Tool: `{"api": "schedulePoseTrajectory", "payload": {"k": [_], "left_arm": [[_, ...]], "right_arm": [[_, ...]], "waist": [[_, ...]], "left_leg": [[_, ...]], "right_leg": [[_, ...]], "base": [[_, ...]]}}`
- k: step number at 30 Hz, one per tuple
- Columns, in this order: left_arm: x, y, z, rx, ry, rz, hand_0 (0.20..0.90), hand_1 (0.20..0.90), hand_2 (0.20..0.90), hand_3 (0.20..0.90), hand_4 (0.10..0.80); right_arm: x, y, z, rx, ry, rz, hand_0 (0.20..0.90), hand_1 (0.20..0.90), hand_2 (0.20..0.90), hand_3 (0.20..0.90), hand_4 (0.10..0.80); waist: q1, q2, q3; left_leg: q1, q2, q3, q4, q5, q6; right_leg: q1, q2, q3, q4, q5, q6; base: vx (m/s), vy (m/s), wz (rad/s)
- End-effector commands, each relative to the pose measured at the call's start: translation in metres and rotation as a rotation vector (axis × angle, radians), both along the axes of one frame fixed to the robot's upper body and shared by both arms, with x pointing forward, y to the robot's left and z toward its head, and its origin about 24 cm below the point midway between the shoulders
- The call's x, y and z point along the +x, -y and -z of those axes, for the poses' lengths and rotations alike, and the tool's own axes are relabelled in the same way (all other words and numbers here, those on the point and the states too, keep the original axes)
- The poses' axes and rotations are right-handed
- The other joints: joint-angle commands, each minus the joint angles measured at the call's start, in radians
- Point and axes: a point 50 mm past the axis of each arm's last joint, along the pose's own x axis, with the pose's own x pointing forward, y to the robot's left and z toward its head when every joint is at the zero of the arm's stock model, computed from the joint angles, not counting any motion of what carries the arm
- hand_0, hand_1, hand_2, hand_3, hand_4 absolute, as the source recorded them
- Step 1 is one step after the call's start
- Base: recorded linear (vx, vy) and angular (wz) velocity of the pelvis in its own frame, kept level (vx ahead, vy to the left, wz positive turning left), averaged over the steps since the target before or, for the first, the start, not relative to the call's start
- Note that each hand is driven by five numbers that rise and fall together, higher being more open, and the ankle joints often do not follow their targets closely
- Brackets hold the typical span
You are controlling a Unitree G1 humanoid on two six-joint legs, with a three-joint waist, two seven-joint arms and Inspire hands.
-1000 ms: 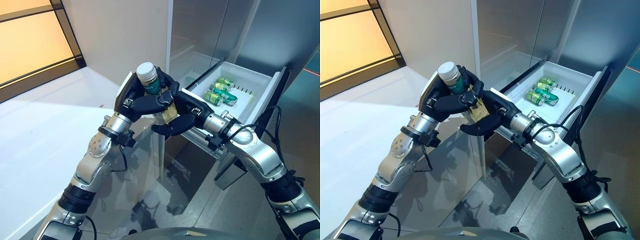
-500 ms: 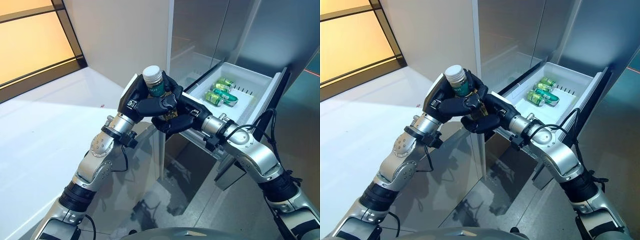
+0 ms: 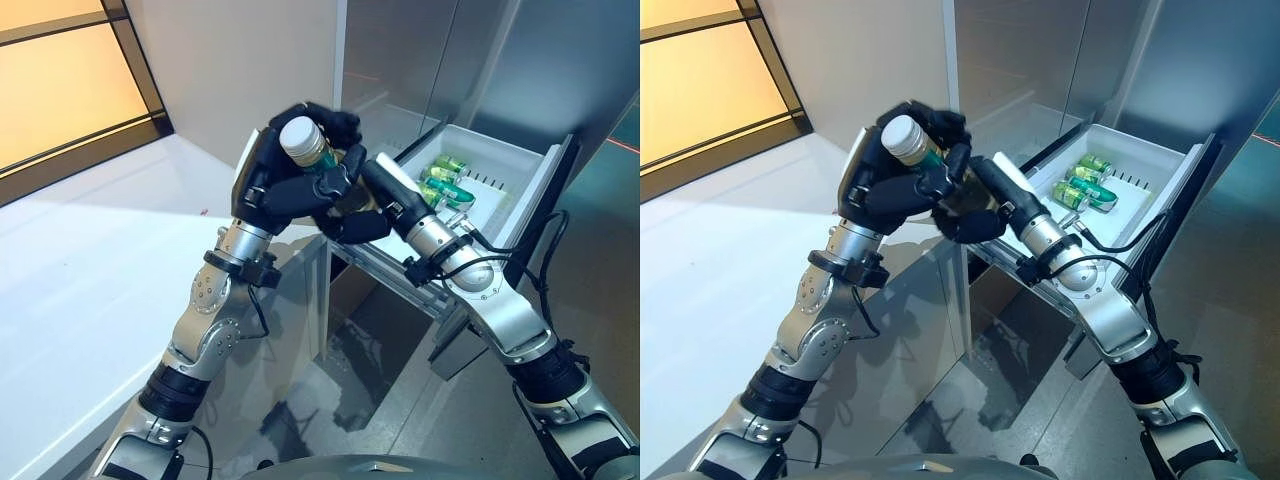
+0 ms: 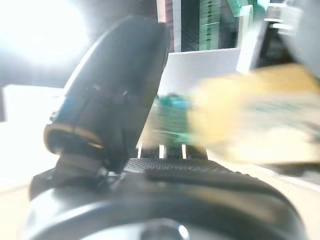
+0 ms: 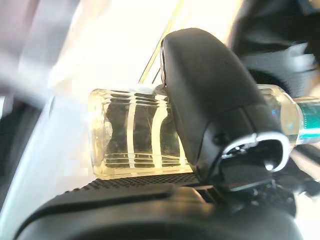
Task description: Put drinks into fridge and close the fridge
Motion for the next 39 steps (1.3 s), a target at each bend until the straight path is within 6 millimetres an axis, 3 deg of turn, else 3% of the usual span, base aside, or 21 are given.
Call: {"api": "schedulePoseTrajectory", "payload": {"k": [1, 6, 10, 17, 19, 23, 29, 39], "left_arm": [[-0.020, 0.011, -0.064, -0.095, 0.318, 0.155, 0.900, 0.900, 0.900, 0.900, 0.800], [-0.008, 0.011, -0.035, -0.090, 0.125, 0.195, 0.900, 0.900, 0.900, 0.900, 0.800], [-0.006, 0.013, -0.005, -0.035, 0.009, 0.280, 0.900, 0.900, 0.900, 0.900, 0.800], [-0.011, 0.039, 0.038, 0.115, -0.200, 0.539, 0.900, 0.900, 0.900, 0.900, 0.800], [-0.017, 0.045, 0.064, 0.175, -0.319, 0.621, 0.900, 0.900, 0.900, 0.900, 0.800], [-0.027, 0.047, 0.095, 0.250, -0.451, 0.707, 0.900, 0.900, 0.900, 0.900, 0.800], [-0.041, 0.035, 0.153, 0.462, -0.633, 0.697, 0.900, 0.900, 0.900, 0.900, 0.800], [-0.040, -0.005, 0.223, 0.803, -0.764, 0.445, 0.900, 0.900, 0.900, 0.900, 0.800]], "right_arm": [[0.014, 0.056, -0.103, 0.034, 0.554, 0.409, 0.300, 0.300, 0.300, 0.200, 0.100], [0.021, 0.081, -0.110, 0.009, 0.586, 0.553, 0.300, 0.300, 0.300, 0.200, 0.100], [0.027, 0.111, -0.114, -0.024, 0.568, 0.671, 0.300, 0.300, 0.300, 0.200, 0.100], [0.044, 0.140, -0.119, -0.002, 0.484, 0.750, 0.300, 0.300, 0.300, 0.200, 0.100], [0.054, 0.154, -0.117, -0.029, 0.413, 0.784, 0.300, 0.300, 0.300, 0.200, 0.100], [0.063, 0.165, -0.109, -0.119, 0.306, 0.825, 0.300, 0.300, 0.300, 0.200, 0.100], [0.071, 0.197, -0.081, -0.248, 0.055, 0.896, 0.300, 0.300, 0.300, 0.200, 0.100], [0.078, 0.204, -0.063, -0.321, -0.210, 0.840, 0.300, 0.300, 0.300, 0.200, 0.100]], "waist": [[0.003, -0.025, -0.070], [0.029, -0.028, -0.064], [0.063, -0.032, -0.059], [0.093, -0.029, -0.054], [0.104, -0.025, -0.050], [0.112, -0.017, -0.045], [0.123, 0.002, -0.017], [0.119, 0.027, 0.084]], "left_leg": [[-0.014, -0.085, -0.011, 0.001, -0.064, 0.087], [-0.017, -0.089, -0.024, 0.001, -0.062, 0.087], [-0.016, -0.091, -0.049, 0.001, -0.068, 0.085], [-0.009, -0.094, -0.068, 0.001, -0.063, 0.081], [-0.007, -0.094, -0.071, 0.001, -0.060, 0.079], [-0.006, -0.093, -0.072, 0.001, -0.057, 0.077], [-0.015, -0.090, -0.072, 0.001, -0.051, 0.080], [-0.090, -0.085, -0.085, 0.001, -0.029, 0.086]], "right_leg": [[0.006, 0.073, 0.031, 0.005, 0.001, -0.053], [0.008, 0.069, 0.014, 0.005, 0.001, -0.054], [0.019, 0.063, -0.016, 0.005, -0.008, -0.053], [0.032, 0.058, -0.048, 0.005, -0.008, -0.050], [0.034, 0.056, -0.056, 0.005, -0.008, -0.049], [0.036, 0.055, -0.061, 0.005, -0.008, -0.048], [0.025, 0.058, -0.059, 0.005, -0.004, -0.050], [-0.058, 0.063, -0.033, 0.018, 0.004, -0.058]], "base": [[0.000, 0.000, 0.00], [0.001, -0.004, 0.08], [0.034, -0.008, 0.12], [0.066, -0.007, 0.16], [0.086, 0.006, 0.09], [0.072, -0.001, 0.14], [0.063, -0.024, 0.09], [-0.071, -0.047, 0.03]]}}
